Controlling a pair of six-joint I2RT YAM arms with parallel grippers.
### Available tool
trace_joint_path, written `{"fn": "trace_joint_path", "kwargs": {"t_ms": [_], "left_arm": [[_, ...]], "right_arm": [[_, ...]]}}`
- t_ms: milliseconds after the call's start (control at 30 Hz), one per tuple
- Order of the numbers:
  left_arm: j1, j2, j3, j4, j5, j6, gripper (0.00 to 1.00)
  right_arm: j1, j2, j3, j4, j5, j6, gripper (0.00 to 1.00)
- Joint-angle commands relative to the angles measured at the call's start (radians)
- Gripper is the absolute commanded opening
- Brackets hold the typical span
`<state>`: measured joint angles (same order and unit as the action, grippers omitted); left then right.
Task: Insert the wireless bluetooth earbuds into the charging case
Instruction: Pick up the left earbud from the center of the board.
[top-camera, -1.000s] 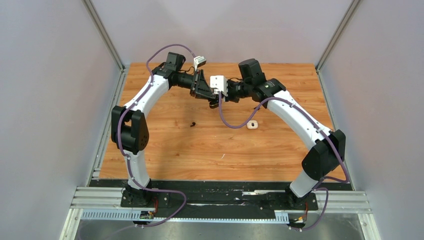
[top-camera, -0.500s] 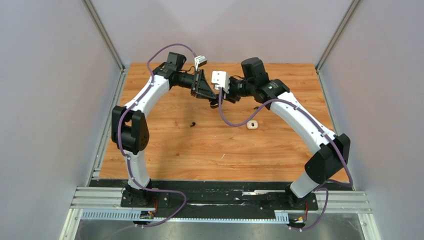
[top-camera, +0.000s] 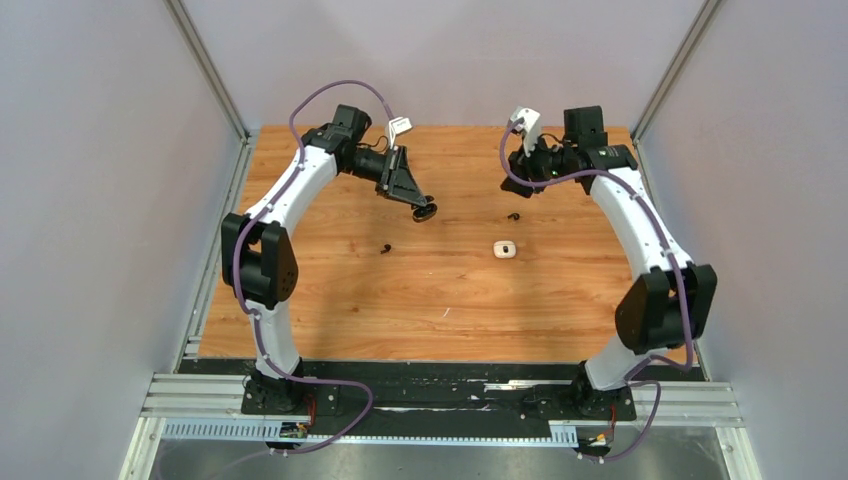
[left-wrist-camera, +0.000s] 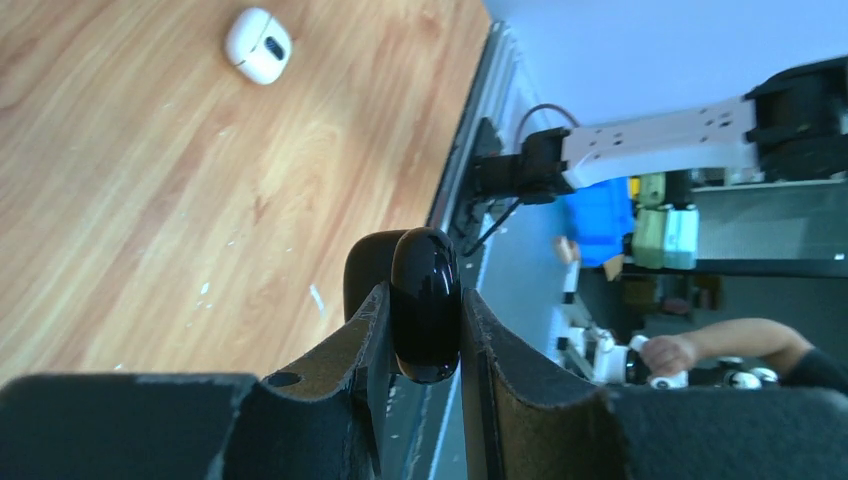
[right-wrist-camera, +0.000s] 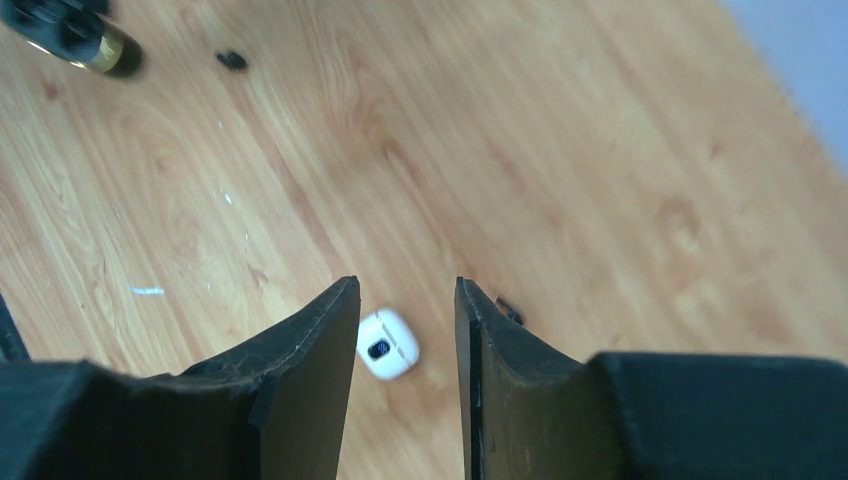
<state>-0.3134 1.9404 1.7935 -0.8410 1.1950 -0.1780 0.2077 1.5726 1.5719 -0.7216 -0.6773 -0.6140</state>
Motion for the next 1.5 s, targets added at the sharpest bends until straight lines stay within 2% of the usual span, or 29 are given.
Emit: {"fn": "trace_joint_path", "kwargs": {"t_ms": [0,67,167,367,533,800,933,1133,1300,1467], "left_arm": [[-0.003,-0.068,0.037,-0.145,-0.096,0.209,0.0],[-0.001,-0.089,0.032,-0.175,-0.131,0.253,0.0],[0.023,-0.129,0.008,-0.199,-0.199,0.281,0.0],[0.16,-0.218,-0.056,-0.183,-0.288,0.225,0.0],[0.253,-0.295,-0.101,-0.183,-0.413,0.22,0.0],[0.345,-0.408,-0.193,-0.152,-0.473,0.187,0.0],[0.379,-0.444,-0.198,-0.137,-0.462,0.166,0.0],[0.421,-0.512,-0.234,-0.138,-0.446,0.142,0.0],[0.442,-0.551,-0.282,-0.13,-0.422,0.126,0.0],[0.451,-0.57,-0.306,-0.116,-0.399,0.107,0.0]], "right_arm": [[-0.044,0.1,0.008,-0.161,-0.109,-0.029,0.39],[-0.032,0.106,-0.007,-0.149,-0.146,-0.059,0.4],[0.015,0.15,-0.004,-0.102,-0.119,-0.036,0.4],[0.161,0.252,0.047,0.059,0.062,0.33,0.44],[0.284,0.325,0.065,0.107,0.149,0.539,0.46],[0.447,0.487,0.178,0.157,0.34,0.823,0.49],[0.487,0.584,0.284,0.148,0.424,0.96,0.43],[0.521,0.725,0.444,0.097,0.495,0.994,0.43],[0.539,0.763,0.475,0.076,0.543,1.001,0.45],[0.553,0.786,0.482,0.048,0.527,1.017,0.46]]}}
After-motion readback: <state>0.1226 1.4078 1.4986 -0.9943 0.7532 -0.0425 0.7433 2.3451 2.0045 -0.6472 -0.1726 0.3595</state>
